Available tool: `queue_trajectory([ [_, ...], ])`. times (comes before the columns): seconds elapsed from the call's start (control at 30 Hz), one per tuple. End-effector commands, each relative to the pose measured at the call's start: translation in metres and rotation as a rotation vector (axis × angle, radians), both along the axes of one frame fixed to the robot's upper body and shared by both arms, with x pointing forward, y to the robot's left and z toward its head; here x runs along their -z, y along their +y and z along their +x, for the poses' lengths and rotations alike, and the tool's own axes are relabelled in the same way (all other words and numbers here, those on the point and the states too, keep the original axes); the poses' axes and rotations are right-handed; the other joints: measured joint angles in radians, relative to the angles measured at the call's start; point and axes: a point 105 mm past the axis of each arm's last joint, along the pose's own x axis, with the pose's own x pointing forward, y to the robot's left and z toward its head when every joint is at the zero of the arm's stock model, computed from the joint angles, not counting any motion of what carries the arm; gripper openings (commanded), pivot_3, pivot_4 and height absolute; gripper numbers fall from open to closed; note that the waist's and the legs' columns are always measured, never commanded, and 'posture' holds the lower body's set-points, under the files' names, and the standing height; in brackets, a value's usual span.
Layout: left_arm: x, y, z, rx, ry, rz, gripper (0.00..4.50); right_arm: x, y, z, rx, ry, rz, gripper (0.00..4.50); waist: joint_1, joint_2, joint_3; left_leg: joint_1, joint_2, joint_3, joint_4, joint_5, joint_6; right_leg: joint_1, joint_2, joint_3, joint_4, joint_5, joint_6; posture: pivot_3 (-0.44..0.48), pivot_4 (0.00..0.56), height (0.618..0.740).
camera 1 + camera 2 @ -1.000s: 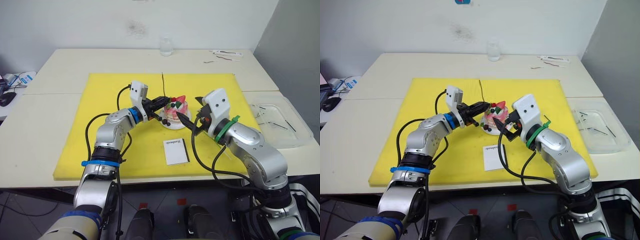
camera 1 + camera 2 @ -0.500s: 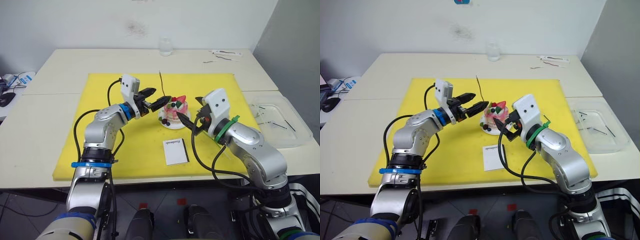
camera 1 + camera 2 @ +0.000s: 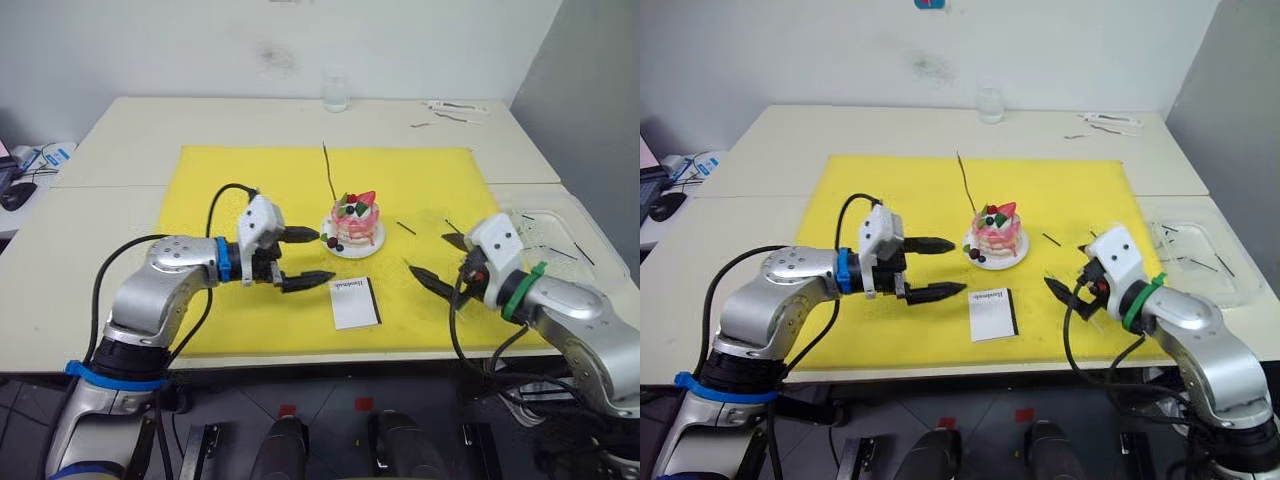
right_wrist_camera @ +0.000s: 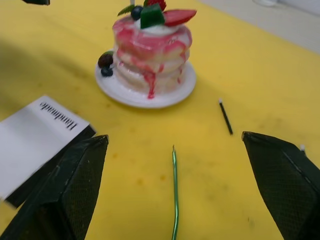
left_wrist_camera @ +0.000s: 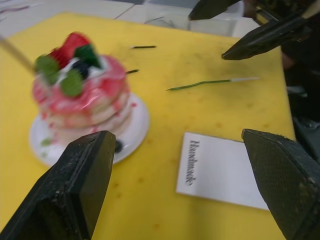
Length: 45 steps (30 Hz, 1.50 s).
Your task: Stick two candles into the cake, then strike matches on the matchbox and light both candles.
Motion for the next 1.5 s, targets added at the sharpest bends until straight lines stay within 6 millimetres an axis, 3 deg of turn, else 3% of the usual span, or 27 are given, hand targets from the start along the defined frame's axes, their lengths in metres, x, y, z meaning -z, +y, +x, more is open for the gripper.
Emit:
queue_trajectory([
  [0.03,-0.005,-0.018,-0.012,0.095,-0.078,-0.015,4.48,0.010,-0.015,-0.014,0.015,0.031,-0.009,4.50,0.001,0.000,0.000,0.000,0.000,0.000,0.000,0.000,0.000,0.001,0.000,0.000,0.000,0.000,0.000,0.000,0.150,0.740],
  [0.3,-0.001,-0.033,-0.016,0.142,-0.087,-0.038,4.48,0.045,-0.033,-0.027,0.070,0.118,-0.042,4.50,-0.005,0.000,0.000,0.001,0.001,0.001,0.000,0.000,0.000,0.001,0.001,0.001,0.000,0.000,0.000,0.000,0.150,0.740],
  [0.43,0.001,-0.037,-0.019,0.160,-0.080,-0.045,4.50,0.050,-0.033,-0.027,0.075,0.126,-0.035,3.62,-0.005,0.000,0.000,0.000,0.000,0.001,0.000,0.000,0.000,0.000,0.001,0.001,0.000,0.000,0.000,0.000,0.150,0.740],
  [0.53,0.000,-0.039,-0.020,0.165,-0.077,-0.050,4.50,0.052,-0.033,-0.027,0.078,0.129,-0.037,2.58,-0.004,0.000,0.000,0.000,0.000,0.001,0.000,0.000,0.000,0.001,0.001,0.001,0.000,0.000,0.000,0.000,0.150,0.740],
  [0.77,-0.002,-0.041,-0.019,0.168,-0.076,-0.056,4.50,0.057,-0.035,-0.027,0.102,0.158,-0.051,2.58,-0.004,0.000,0.000,0.000,0.000,0.001,0.000,0.000,0.000,0.001,0.001,0.001,0.000,0.000,0.000,0.000,0.150,0.740],
  [0.87,-0.003,-0.042,-0.018,0.165,-0.076,-0.059,4.50,0.059,-0.037,-0.030,0.105,0.184,-0.056,1.99,-0.004,0.000,0.000,0.000,0.000,0.001,0.000,0.000,0.000,0.001,0.001,0.001,0.000,0.000,0.000,0.000,0.150,0.740],
  [1.03,-0.003,-0.041,-0.017,0.157,-0.072,-0.067,4.50,0.063,-0.038,-0.033,0.108,0.215,-0.077,0.24,-0.002,0.000,0.000,0.000,0.000,0.001,0.000,0.000,0.000,0.001,0.001,0.001,0.000,0.000,0.000,0.000,0.150,0.740],
  [1.07,-0.003,-0.041,-0.017,0.153,-0.069,-0.072,4.50,0.063,-0.038,-0.033,0.113,0.216,-0.080,0.06,-0.002,0.000,0.000,0.000,0.000,0.001,0.000,0.000,0.000,0.001,0.001,0.001,0.000,0.000,0.000,0.000,0.150,0.740],
  [1.23,-0.003,-0.042,-0.016,0.146,-0.057,-0.086,4.50,0.061,-0.040,-0.032,0.133,0.209,-0.064,0.06,-0.002,0.000,0.000,0.000,0.000,0.001,0.000,0.000,0.000,0.001,0.001,0.001,0.000,0.000,0.000,0.000,0.150,0.740],
  [1.5,-0.001,-0.044,-0.017,0.144,0.004,-0.121,4.50,0.034,-0.059,-0.028,0.189,0.125,-0.073,0.06,-0.002,0.000,0.000,0.000,0.000,0.001,0.001,0.000,0.000,0.001,0.001,0.001,0.000,0.000,0.001,0.000,0.150,0.740],
])
